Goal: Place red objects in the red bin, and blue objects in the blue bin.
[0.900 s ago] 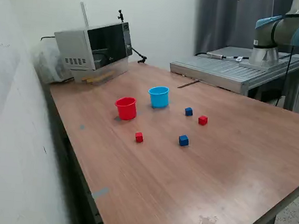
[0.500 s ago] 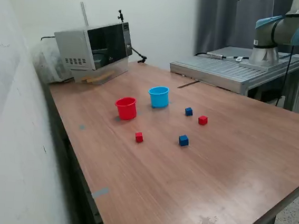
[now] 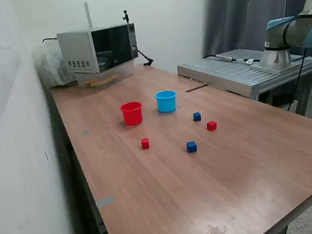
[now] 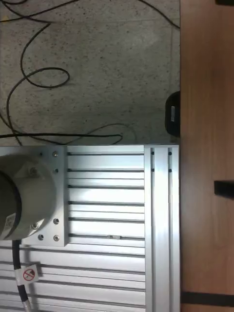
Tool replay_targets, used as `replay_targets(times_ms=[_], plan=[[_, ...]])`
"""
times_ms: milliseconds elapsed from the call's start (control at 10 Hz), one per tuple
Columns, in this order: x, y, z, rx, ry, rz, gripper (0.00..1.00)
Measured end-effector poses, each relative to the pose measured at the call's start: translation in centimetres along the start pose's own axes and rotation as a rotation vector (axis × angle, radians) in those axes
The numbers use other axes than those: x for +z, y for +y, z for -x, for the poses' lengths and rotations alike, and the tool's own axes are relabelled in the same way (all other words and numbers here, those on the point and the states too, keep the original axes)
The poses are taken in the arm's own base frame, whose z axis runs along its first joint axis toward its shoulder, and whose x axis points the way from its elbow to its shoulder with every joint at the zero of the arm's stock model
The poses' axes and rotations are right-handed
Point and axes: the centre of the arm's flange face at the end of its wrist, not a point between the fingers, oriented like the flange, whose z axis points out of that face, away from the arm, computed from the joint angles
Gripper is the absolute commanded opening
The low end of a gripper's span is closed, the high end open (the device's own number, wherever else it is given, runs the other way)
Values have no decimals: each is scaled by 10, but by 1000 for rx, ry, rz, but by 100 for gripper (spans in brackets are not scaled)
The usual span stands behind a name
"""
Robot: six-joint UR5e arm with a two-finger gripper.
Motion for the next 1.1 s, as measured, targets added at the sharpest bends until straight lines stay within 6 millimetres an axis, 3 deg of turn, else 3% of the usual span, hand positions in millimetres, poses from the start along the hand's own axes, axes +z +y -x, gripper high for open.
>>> replay_targets(times_ms=[300,500,800,900,1100], plan=[[-15,16,7,26,-5,92,100],[-49,41,10,106,-33,241,100],[-92,64,-23,130,6,521,100],[-84,72,-38,132,49,573,100],[-22,107,-55,157,103,570,100]])
